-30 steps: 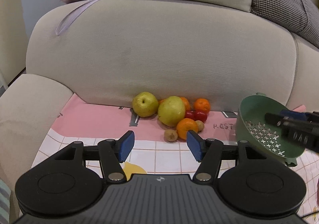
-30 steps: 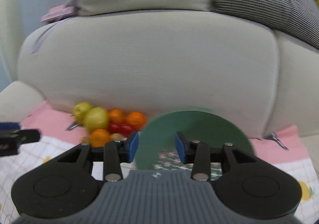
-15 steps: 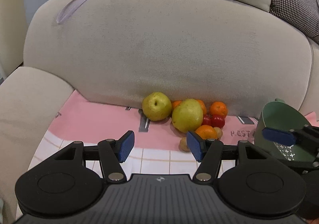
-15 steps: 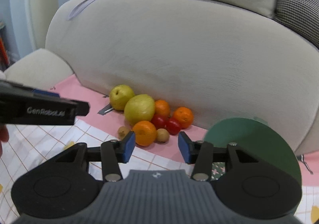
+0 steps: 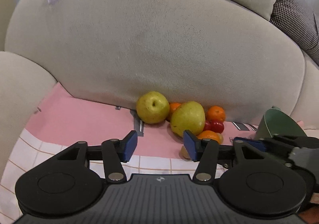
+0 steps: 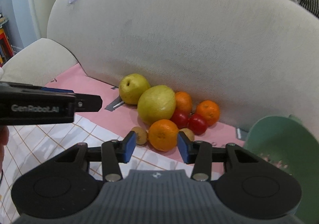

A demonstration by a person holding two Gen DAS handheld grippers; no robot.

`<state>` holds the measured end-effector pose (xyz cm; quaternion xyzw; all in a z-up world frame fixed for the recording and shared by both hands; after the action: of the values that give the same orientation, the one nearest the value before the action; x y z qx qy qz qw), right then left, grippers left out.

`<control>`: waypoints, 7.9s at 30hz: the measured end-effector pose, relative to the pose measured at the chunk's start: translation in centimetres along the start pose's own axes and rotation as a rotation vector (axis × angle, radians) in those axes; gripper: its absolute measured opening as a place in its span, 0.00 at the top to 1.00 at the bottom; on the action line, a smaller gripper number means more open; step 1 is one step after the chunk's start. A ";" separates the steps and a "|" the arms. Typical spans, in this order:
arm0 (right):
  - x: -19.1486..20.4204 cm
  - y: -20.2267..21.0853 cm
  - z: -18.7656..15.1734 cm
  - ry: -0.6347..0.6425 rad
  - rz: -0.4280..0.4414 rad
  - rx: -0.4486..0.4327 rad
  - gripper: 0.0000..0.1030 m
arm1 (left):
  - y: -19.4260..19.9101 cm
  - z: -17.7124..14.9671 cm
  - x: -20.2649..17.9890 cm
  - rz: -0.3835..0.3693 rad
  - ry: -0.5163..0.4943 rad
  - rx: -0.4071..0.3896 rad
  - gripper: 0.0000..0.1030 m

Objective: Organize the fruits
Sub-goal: 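Grasp the large green pear with the left tool while the right tool grasps an orange, then carry the pear with the left tool into the colander while the right tool drops the orange in, then move both open tools back to the fruit pile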

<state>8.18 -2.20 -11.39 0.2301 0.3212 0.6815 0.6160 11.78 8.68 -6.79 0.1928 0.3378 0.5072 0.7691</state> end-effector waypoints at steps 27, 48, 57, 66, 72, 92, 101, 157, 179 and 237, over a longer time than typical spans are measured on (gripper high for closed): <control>-0.4 -5.0 -1.2 -0.008 -0.085 -0.078 0.57 | -5.7 0.0 -1.2 -0.102 0.006 0.098 0.50; -1.0 -3.2 -0.9 0.113 -0.175 -0.124 0.61 | -11.1 2.1 -3.3 -0.054 -0.096 0.166 0.24; -0.9 -2.6 -1.0 0.127 -0.162 -0.135 0.61 | -12.3 1.9 -3.2 -0.056 -0.043 0.153 0.28; -0.4 0.1 -0.7 0.143 -0.148 -0.164 0.61 | -9.4 2.3 -3.2 -0.061 -0.021 0.099 0.28; -0.5 3.1 -0.4 0.161 -0.136 -0.195 0.61 | -6.0 2.4 -3.9 -0.059 -0.022 0.081 0.28; -8.5 10.9 -1.9 0.247 -0.142 -0.087 0.61 | 0.7 1.9 -14.8 -0.192 -0.151 0.100 0.28; -12.2 10.5 -2.6 0.220 -0.132 0.042 0.61 | -0.7 1.4 -19.7 -0.272 -0.245 0.176 0.28; -16.9 0.4 -4.4 0.044 -0.021 0.370 0.58 | -13.0 -1.5 -22.7 -0.137 -0.369 0.596 0.26; -16.7 6.3 -2.9 -0.064 -0.138 0.095 0.45 | -4.7 3.0 -20.8 -0.140 -0.297 0.294 0.24; 1.8 -2.0 0.5 -0.025 -0.117 -0.071 0.49 | -2.3 0.5 1.8 -0.012 -0.116 -0.029 0.30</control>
<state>9.68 -0.26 -12.66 0.1976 0.3020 0.6523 0.6665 14.06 9.36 -8.51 0.2088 0.2866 0.4956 0.7929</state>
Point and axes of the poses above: each gripper's, at about its wrist camera, not at the fingertips, and y roughly against the way its jaws point, x to its left, z to its top, the point moved 4 cm from there along -y, roughly the way its jaws point, and after that the axes turned 9 degrees about -z, right-handed, at the moved point
